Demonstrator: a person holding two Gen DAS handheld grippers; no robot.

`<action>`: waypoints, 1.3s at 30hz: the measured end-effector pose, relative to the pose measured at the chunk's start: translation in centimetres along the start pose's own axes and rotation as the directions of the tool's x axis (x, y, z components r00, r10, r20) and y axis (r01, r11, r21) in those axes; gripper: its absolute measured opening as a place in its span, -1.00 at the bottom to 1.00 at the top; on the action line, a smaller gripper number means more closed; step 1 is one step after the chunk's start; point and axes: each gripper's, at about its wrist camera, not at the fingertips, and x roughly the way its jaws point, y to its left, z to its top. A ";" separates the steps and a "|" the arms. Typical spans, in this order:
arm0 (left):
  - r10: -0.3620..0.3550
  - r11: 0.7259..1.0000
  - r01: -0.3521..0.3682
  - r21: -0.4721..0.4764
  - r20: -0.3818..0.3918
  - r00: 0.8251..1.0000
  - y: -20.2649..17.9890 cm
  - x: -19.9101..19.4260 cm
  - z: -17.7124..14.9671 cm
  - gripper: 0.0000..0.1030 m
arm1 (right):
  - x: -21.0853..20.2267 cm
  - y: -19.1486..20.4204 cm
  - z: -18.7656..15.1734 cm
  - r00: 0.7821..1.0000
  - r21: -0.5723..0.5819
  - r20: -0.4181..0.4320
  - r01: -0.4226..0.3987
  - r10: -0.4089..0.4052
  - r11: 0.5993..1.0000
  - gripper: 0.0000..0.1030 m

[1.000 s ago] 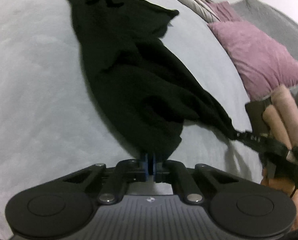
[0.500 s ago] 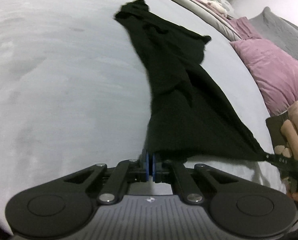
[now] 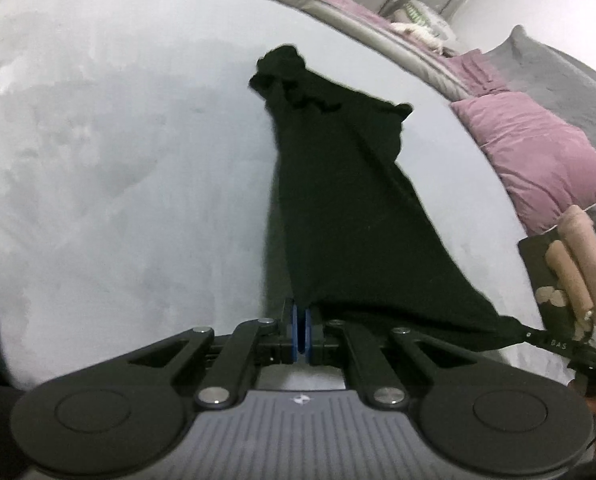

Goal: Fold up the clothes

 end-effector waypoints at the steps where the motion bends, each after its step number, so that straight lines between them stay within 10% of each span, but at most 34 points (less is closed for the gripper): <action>1: -0.004 1.000 0.004 0.003 0.005 1.000 0.0 -0.6 0.1 -0.95 | -0.5 0.0 -0.2 1.000 0.001 0.005 -0.005 0.005 1.000 -0.85; 31: 0.026 1.000 -0.026 0.000 -0.173 0.985 3.4 2.3 -3.3 -0.81 | 0.9 -0.1 -3.7 0.989 -0.002 -0.146 -0.020 0.020 1.000 -0.83; 39: 0.014 1.000 -0.016 -0.008 -0.171 0.985 3.4 1.4 -2.2 -0.22 | 0.5 -0.4 -2.5 0.992 0.025 -0.122 -0.030 0.033 0.999 -0.16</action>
